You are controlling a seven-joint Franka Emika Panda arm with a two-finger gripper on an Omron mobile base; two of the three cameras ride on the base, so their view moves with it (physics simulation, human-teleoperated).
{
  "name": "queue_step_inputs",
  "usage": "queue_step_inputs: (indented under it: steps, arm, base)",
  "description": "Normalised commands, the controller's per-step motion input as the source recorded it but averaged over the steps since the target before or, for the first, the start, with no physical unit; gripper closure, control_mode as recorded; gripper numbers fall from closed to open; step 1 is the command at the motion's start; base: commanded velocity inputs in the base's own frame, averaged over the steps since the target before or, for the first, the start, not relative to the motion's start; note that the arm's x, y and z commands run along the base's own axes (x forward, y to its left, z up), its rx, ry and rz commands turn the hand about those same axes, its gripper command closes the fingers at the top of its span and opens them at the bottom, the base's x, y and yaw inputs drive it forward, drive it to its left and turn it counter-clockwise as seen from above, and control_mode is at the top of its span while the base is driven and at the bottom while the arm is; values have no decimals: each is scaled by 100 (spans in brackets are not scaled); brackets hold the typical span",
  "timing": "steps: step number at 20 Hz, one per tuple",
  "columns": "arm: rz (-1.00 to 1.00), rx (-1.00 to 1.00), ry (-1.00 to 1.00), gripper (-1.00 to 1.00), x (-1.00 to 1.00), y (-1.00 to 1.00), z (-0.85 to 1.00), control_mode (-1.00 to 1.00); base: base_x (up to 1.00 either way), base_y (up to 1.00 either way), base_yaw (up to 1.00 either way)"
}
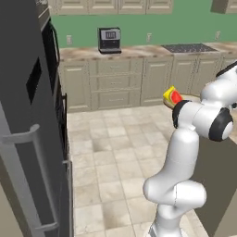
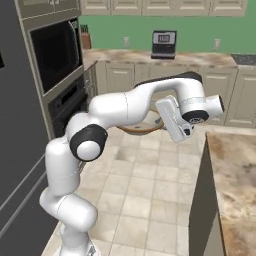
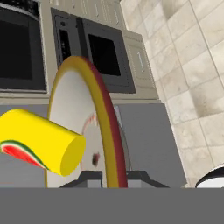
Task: Place the cup inside the bowl on the dining table and move the bowl to any counter.
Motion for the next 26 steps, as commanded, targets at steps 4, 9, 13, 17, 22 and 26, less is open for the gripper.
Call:
queue_step_inputs:
  steps: [4, 9, 13, 17, 22, 26]
  arm:
    - [0, 0, 0, 100, 0, 0, 0, 100]
    - [0, 0, 0, 100, 0, 0, 0, 100]
    - [0, 0, 0, 100, 0, 0, 0, 100]
    - [0, 0, 0, 100, 0, 0, 0, 100]
    - [0, 0, 0, 100, 0, 0, 0, 100]
    - [0, 0, 0, 100, 0, 0, 0, 100]
  base:
    - [88, 18, 0]
    - [87, 17, 0]
    - [90, 20, 0]
    - [87, 18, 0]
    - [81, 19, 0]
    - [78, 19, 0]
